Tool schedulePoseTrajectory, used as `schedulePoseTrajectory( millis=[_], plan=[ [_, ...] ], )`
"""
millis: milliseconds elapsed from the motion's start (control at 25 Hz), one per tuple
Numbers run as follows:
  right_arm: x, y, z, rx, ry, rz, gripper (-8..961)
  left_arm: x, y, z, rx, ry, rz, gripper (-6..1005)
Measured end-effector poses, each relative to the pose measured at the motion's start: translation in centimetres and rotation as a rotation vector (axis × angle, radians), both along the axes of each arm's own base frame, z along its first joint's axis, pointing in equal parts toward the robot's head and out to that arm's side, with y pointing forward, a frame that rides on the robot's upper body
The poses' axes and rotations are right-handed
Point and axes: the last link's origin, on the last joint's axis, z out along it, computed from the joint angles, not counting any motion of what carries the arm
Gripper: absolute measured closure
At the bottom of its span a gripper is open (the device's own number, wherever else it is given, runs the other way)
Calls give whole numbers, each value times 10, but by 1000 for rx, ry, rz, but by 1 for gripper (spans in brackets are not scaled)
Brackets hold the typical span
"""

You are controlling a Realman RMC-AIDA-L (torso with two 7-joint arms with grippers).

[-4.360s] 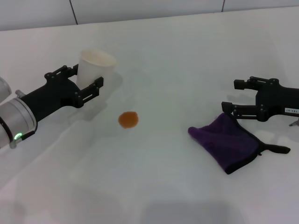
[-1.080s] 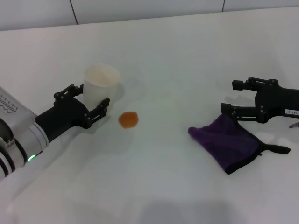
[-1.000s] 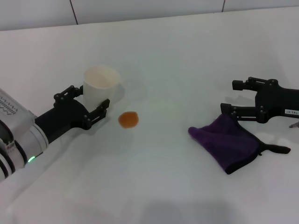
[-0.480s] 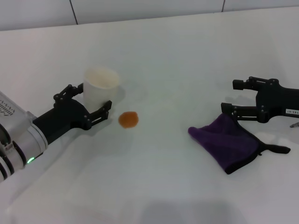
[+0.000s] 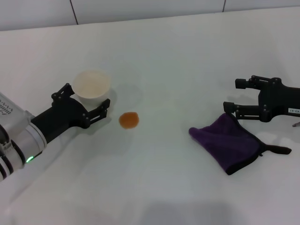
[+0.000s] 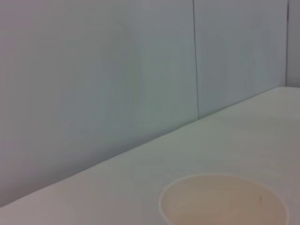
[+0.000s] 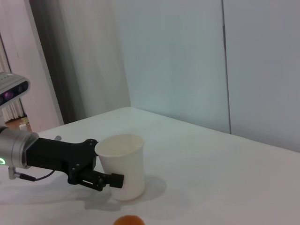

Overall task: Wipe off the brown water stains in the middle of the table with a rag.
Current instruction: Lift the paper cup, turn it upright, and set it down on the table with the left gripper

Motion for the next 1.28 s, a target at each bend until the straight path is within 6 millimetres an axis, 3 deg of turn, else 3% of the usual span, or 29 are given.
schedulePoseTrajectory(
  millis=[680, 1280],
  plan=[
    [-1, 2, 0, 8, -5, 1, 125, 1, 4, -1, -2, -2, 22, 125],
    [0, 1, -2, 2, -2, -3, 125, -5, -4, -5, -11, -18, 64, 124]
  ],
)
